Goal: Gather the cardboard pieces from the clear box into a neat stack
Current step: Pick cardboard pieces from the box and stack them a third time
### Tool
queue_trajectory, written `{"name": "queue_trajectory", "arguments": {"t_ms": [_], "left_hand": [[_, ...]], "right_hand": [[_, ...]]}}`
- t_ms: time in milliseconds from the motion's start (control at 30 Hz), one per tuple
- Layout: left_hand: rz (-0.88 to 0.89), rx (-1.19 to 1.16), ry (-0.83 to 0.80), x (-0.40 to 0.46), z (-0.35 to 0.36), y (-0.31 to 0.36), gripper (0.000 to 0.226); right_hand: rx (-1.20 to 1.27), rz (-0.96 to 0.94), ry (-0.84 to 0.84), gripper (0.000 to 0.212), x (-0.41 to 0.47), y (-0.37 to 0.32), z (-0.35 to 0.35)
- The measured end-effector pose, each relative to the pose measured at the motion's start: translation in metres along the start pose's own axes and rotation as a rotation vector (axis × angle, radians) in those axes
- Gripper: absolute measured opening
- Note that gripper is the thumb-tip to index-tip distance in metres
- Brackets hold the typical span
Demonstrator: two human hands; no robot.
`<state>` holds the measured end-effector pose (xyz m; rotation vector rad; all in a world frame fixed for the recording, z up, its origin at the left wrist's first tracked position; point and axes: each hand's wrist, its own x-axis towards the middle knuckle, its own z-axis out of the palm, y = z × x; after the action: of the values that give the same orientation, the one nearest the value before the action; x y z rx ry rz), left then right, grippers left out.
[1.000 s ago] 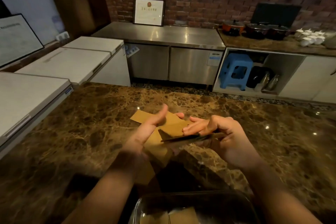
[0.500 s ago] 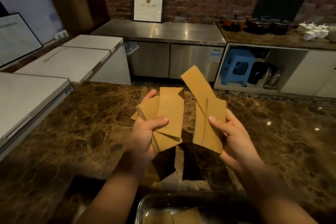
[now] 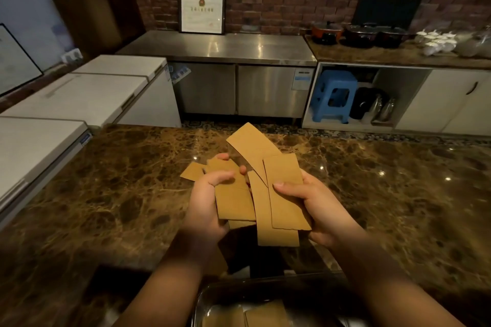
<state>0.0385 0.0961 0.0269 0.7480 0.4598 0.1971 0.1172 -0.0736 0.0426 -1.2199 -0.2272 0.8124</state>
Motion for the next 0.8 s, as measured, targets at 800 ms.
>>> {"name": "queue_trajectory", "arguments": {"t_ms": [800], "left_hand": [[-0.284,0.067,-0.178,0.006,-0.014,0.023,0.06]], "right_hand": [[-1.668,-1.15,0.059,0.031,0.004,-0.004,-0.037]]}}
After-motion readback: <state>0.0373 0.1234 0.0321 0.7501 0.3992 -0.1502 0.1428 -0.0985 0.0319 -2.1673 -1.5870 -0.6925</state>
